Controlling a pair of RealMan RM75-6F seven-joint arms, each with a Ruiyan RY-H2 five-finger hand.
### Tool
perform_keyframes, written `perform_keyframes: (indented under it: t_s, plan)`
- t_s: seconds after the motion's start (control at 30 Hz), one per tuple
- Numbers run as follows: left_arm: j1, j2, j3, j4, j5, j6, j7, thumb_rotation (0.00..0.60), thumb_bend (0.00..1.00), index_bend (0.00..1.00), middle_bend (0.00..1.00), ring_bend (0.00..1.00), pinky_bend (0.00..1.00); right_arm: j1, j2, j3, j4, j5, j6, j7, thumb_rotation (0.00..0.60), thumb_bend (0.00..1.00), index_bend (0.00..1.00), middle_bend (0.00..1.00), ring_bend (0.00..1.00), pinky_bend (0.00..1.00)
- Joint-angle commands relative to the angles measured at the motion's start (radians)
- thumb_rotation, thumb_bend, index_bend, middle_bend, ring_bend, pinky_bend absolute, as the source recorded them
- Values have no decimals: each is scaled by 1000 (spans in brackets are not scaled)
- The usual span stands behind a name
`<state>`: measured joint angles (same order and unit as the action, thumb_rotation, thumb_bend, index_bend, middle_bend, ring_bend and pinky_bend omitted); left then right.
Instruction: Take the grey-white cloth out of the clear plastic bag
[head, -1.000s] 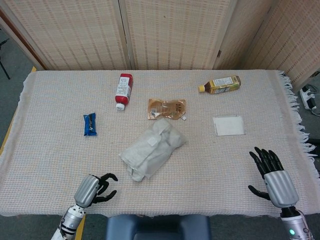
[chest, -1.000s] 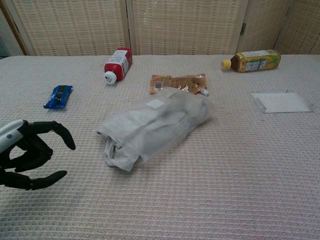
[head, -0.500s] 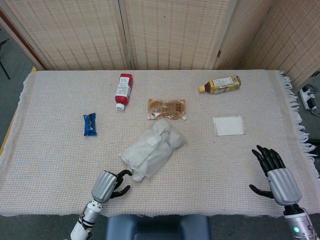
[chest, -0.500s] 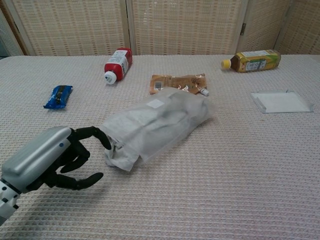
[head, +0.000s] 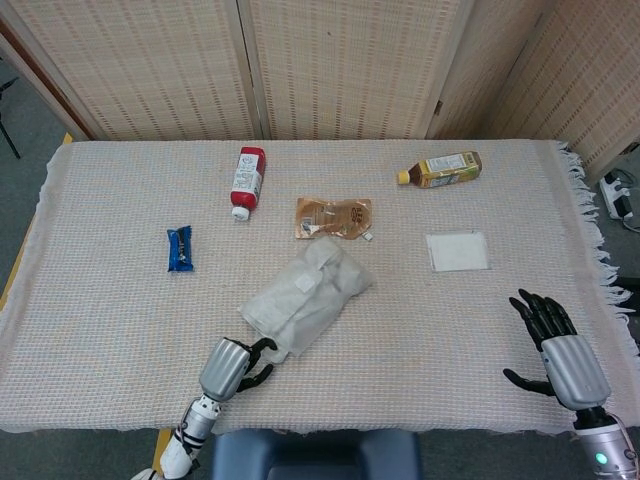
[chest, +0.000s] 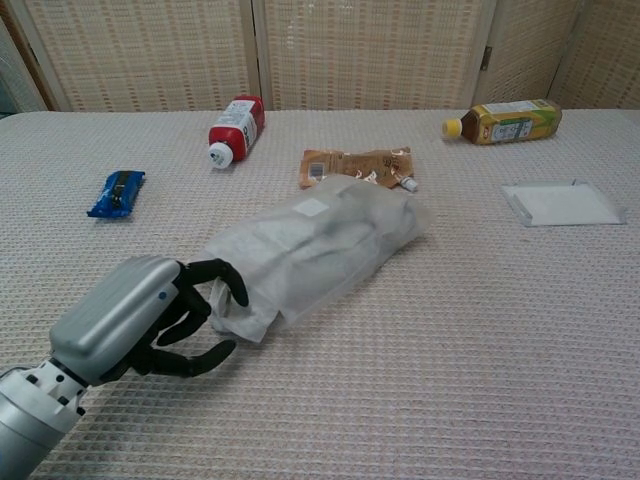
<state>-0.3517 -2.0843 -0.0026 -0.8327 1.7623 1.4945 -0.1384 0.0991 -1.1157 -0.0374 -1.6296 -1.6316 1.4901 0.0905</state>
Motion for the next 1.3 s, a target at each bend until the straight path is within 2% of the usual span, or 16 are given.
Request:
perform_keyframes:
  t_s: [0.03,0.23,0.53,0.67,0.9,1.03,1.1,1.2,1.3]
  plan:
    - [-12,-23,-2,39,-9,3,-18,600,331,492,1000,1000,1000,-1,2,0,-1,-2,-1,2,600,76,0,0,0,0]
    - [-32,-68,-4,136,-20,12,-57,600,353,533,1000,1000,1000,-3,4,-1,-1,-6,-3,5,600,75,0,0,0,0]
    - [-50,-118,-3,240,-31,52,-142,600,510,679,1000,1000,1000,-1,-3,-2,2,-1,-23,-10,600,75,0,0,0,0]
    - [-55,-126,-2,265,-36,70,-162,600,534,691,1000,1000,1000,-1,-7,-5,0,-4,-30,-22,600,75,0,0,0,0]
    - [-46,-101,8,257,-42,103,-177,600,555,707,1000,1000,1000,8,-43,4,19,6,-51,-65,600,76,0,0,0,0]
    - [-31,-66,21,220,-39,135,-178,600,562,712,1000,1000,1000,58,-107,40,35,17,-102,-68,600,82,7,0,0,0]
    - [-24,-50,25,201,-38,147,-175,600,563,713,1000,1000,1000,85,-145,70,49,29,-117,-88,600,96,83,0,0,0]
    - [-17,-25,30,167,-38,160,-169,600,563,715,1000,1000,1000,129,-225,124,90,58,-137,-156,600,107,268,0,0,0]
    - [-12,-4,31,137,-42,161,-160,600,563,717,1000,1000,1000,176,-310,170,136,110,-182,-213,600,112,366,0,0,0]
